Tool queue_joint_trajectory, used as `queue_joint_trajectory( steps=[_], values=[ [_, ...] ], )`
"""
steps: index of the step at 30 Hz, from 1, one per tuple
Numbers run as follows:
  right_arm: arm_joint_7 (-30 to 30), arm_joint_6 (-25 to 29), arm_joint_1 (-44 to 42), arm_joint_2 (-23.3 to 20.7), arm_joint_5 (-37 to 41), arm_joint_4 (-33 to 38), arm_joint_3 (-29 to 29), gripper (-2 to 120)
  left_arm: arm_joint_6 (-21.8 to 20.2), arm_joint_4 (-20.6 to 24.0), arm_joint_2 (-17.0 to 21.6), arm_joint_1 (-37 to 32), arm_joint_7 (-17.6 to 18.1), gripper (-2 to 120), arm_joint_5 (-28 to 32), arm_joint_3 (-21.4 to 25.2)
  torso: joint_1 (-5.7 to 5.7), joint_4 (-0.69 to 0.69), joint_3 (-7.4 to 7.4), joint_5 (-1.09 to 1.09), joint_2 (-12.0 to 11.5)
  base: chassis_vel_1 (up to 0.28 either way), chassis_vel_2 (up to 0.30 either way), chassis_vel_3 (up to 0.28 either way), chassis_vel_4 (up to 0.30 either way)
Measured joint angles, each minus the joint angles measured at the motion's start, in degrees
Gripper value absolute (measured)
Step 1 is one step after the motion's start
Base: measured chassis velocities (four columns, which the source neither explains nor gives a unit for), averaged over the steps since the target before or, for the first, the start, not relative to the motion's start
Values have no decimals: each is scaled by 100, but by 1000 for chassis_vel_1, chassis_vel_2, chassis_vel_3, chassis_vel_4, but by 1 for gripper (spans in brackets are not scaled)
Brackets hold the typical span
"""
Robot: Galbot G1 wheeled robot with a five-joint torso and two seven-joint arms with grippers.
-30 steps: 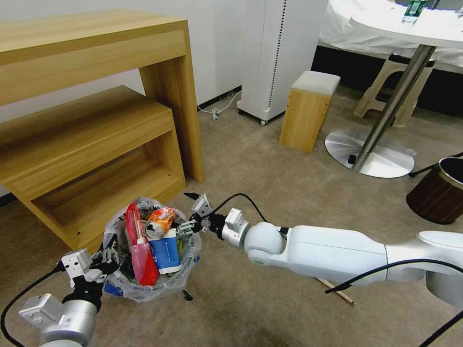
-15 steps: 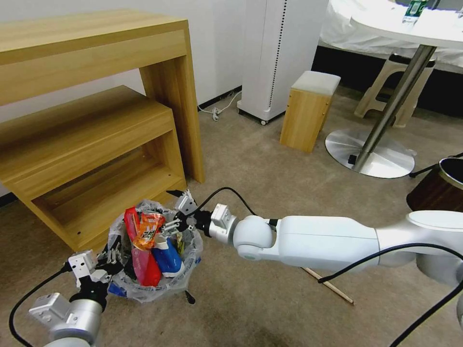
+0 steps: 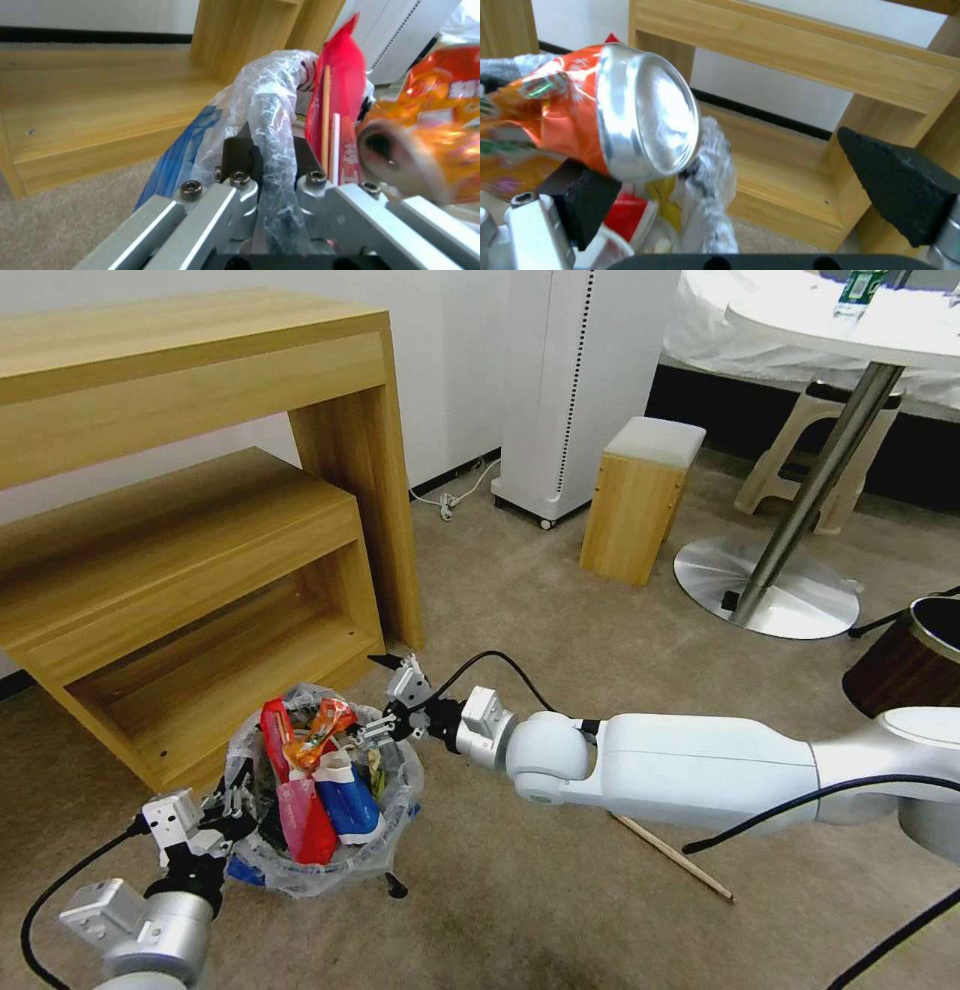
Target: Pick up the trash bin and place the garbage on the floor into it.
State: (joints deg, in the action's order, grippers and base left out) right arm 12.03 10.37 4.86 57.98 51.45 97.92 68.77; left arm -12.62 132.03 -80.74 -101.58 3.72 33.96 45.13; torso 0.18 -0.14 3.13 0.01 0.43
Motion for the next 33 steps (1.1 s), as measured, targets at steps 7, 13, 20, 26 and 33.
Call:
queue_joint_trajectory(
  steps=[7,13,20,26,33],
  values=[
    [-20,-61,155,-101,33,111,234,100,-13,62,-3,29,2,3,16,4,0,0,0,-1,1,0,0,0,0],
    [-49,-52,253,-129,-23,86,431,100,-13,87,-24,40,2,3,23,-6,0,-1,0,-1,0,0,0,0,0],
    [-101,-20,422,-147,-6,211,511,100,-17,30,-17,137,29,3,110,13,0,0,0,-1,0,0,0,0,0],
    [-120,1,514,-202,8,370,668,100,-89,-60,105,275,208,3,469,199,0,0,0,-1,0,0,0,0,0],
    [-54,10,305,-313,-163,447,565,100,-97,-64,30,269,207,3,417,167,0,-1,0,-1,0,0,0,0,0]
  ],
)
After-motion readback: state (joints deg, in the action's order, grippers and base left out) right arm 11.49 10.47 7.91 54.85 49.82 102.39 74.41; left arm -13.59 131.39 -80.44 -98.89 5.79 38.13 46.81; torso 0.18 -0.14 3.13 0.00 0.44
